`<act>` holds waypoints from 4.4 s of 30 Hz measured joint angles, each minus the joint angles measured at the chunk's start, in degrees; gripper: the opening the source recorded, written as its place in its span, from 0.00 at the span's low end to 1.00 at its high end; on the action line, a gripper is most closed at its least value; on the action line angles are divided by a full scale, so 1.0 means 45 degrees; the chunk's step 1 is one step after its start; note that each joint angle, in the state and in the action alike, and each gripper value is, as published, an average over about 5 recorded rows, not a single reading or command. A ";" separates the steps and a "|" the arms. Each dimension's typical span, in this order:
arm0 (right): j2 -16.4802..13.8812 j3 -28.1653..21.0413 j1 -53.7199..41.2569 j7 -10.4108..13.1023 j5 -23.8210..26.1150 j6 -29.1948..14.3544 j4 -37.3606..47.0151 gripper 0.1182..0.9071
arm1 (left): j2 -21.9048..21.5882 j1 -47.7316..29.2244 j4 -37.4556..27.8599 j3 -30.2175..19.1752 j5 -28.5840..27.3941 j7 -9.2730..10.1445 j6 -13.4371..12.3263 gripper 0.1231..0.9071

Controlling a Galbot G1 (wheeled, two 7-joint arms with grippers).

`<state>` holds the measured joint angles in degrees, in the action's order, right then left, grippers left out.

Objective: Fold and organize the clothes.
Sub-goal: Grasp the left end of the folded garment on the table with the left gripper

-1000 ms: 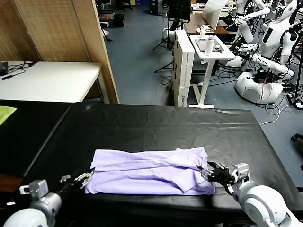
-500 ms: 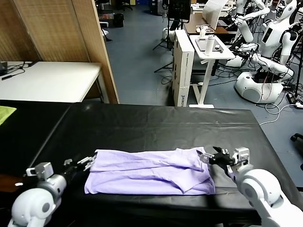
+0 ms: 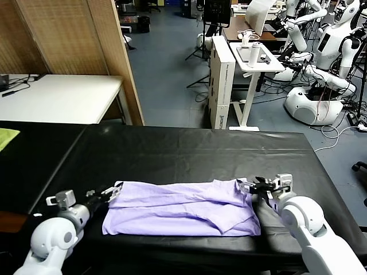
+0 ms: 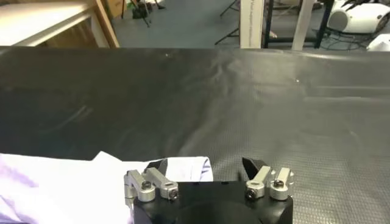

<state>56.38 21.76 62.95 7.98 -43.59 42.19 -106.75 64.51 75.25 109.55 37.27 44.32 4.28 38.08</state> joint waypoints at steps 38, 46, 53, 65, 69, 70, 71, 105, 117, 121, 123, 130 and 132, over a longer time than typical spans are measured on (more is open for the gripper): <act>0.0815 0.0529 0.0625 0.0055 0.0517 0.0001 -0.0193 0.03 | 0.0281 -0.0143 0.0305 -0.0049 0.0049 -0.0068 0.0111 0.12; 0.0842 0.0498 0.0558 0.0045 0.0532 0.0002 -0.0175 0.03 | 0.0449 -0.0344 0.0022 -0.0267 -0.0013 -0.0038 0.0125 0.75; 0.0845 0.0518 0.0522 0.0041 0.0535 0.0001 -0.0131 0.03 | 0.0562 -0.0368 -0.0089 -0.0356 -0.0029 -0.0053 0.0112 0.96; 0.1370 0.0948 0.0885 0.0532 0.0925 -0.0014 -0.0209 0.03 | 0.0691 -0.0364 -0.0083 -0.0334 -0.0250 -0.0028 0.0002 0.11; 0.1596 0.1035 0.0980 0.0659 0.1003 -0.0020 -0.0244 0.03 | 0.0692 -0.0427 -0.0072 -0.0318 -0.0242 -0.0019 -0.0007 0.03; 0.1632 0.1046 0.0978 0.0680 0.1008 -0.0021 -0.0240 0.03 | 0.0695 -0.0434 -0.0063 -0.0318 -0.0240 -0.0017 -0.0007 0.03; 0.1657 0.1054 0.0971 0.0693 0.1012 -0.0021 -0.0233 0.03 | 0.0699 -0.0429 -0.0045 -0.0319 -0.0238 -0.0014 -0.0006 0.03; 0.0237 0.1914 0.1731 0.0551 0.0159 0.0010 -0.2081 0.93 | -0.0191 0.1312 0.2004 0.0951 0.0843 0.0329 0.0782 0.67; -0.0091 0.2786 0.2426 0.0525 -0.0284 0.0006 -0.2884 1.00 | -0.0724 0.2390 0.2178 0.1639 0.3525 -0.0378 0.0915 1.00; -0.0091 0.2874 0.2527 0.0525 -0.0291 0.0002 -0.2951 1.00 | -0.0613 0.2410 0.1939 0.1597 0.3215 -0.0757 0.0916 1.00; -0.0077 0.2890 0.2566 0.0526 -0.0285 0.0001 -0.2954 1.00 | -0.0575 0.2379 0.1816 0.1568 0.3080 -0.0839 0.0915 1.00; -0.0019 0.2895 0.2588 0.0529 -0.0255 0.0000 -0.2963 1.00 | -0.0473 0.2288 0.1396 0.1477 0.3010 -0.0904 0.0914 1.00; -0.0005 0.2890 0.2575 0.0532 -0.0248 0.0000 -0.2963 1.00 | -0.0396 0.2249 0.1335 0.1408 0.2994 -0.0922 0.0913 1.00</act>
<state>56.36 34.76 74.54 10.38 -44.70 42.19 -120.08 62.73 85.37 115.56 43.61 57.80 0.13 42.19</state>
